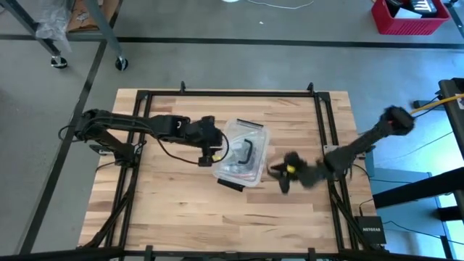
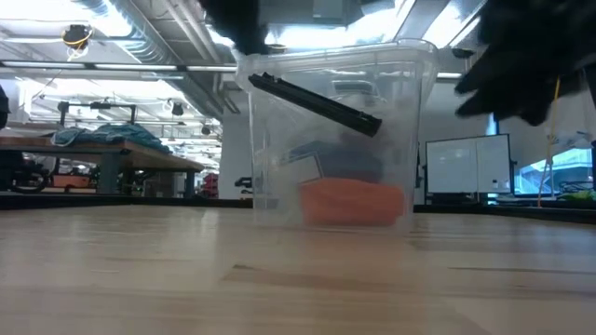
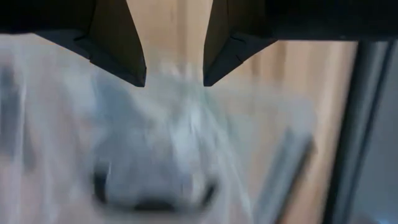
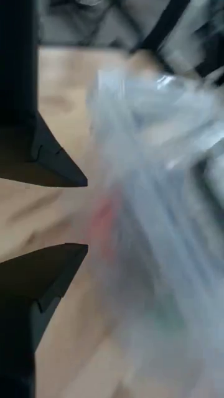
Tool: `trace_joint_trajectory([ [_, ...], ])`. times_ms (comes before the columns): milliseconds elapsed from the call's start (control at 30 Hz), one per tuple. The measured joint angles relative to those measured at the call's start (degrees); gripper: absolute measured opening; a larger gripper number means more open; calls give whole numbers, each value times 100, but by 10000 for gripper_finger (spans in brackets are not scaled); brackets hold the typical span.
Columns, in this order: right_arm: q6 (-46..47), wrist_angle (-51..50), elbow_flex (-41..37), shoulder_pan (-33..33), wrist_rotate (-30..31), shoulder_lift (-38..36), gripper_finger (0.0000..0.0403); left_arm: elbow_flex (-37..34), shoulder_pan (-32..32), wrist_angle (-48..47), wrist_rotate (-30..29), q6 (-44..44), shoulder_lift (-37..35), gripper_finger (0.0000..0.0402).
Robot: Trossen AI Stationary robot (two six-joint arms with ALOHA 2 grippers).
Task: Roll bandage
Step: Close the transparent bin
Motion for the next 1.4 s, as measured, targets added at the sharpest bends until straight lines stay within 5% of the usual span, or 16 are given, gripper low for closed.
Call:
trace_joint_trajectory([
  [100, 383, 1377, -13, 1283, 1804, 884, 160, -2, -15, 745, -18, 475, -2, 152],
  [167, 367, 2151, 93, 1716, 2416, 1653, 160, -53, -3, 1268, 11, 794, 49, 152],
  [433, -84, 2848, 1607, 1752, 2537, 4591, 160, -304, 166, 2606, 1284, 1048, 381, 152],
  [600, -437, 2889, 2470, 1277, 2115, 5619, 160, -324, 244, 2984, 1807, 1047, 822, 152],
  [1133, -762, 3426, 2788, 1426, 4319, 5968, 160, -299, 249, 3304, 2317, 1260, 1562, 152],
  [1400, -823, 3619, 2792, 1420, 4513, 5900, 160, -291, 210, 3297, 2324, 1303, 1656, 153],
])
